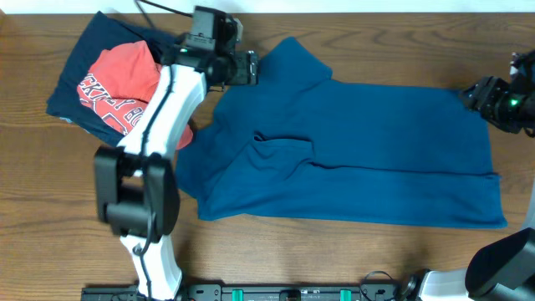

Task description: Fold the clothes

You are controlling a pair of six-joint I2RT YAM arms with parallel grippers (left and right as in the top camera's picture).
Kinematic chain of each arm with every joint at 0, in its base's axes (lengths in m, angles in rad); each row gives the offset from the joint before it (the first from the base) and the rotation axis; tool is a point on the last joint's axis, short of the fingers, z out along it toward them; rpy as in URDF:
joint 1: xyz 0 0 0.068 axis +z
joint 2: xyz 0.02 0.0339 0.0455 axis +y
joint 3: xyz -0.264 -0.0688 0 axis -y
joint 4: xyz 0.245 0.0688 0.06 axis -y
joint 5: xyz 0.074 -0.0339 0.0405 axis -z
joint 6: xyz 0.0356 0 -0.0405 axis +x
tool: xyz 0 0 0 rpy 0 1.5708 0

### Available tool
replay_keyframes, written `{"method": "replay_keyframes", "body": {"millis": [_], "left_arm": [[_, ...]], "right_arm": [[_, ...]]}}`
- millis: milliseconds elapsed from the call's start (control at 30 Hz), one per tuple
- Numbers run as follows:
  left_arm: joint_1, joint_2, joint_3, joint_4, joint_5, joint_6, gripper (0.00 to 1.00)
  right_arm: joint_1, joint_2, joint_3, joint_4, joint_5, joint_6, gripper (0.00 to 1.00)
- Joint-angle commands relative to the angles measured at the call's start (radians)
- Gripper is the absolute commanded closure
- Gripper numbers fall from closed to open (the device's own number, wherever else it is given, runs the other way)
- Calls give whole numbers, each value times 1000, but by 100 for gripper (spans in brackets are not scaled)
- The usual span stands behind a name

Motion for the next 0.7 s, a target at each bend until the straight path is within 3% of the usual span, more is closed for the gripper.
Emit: {"method": "replay_keyframes", "body": {"millis": [0, 167, 400, 667], "left_arm": [[0, 61, 34, 39, -59, 63, 17], [0, 165, 34, 161, -65, 141, 19], [0, 278, 34, 353, -64, 155, 22], [-2, 341, 34, 418, -64, 154, 28]], "right_arm": [[23, 0, 8, -3, 50, -13, 40], [24, 5, -2, -18, 50, -13, 40], [24, 5, -33, -54, 49, -14, 40], [24, 5, -98, -58, 49, -11, 44]]}}
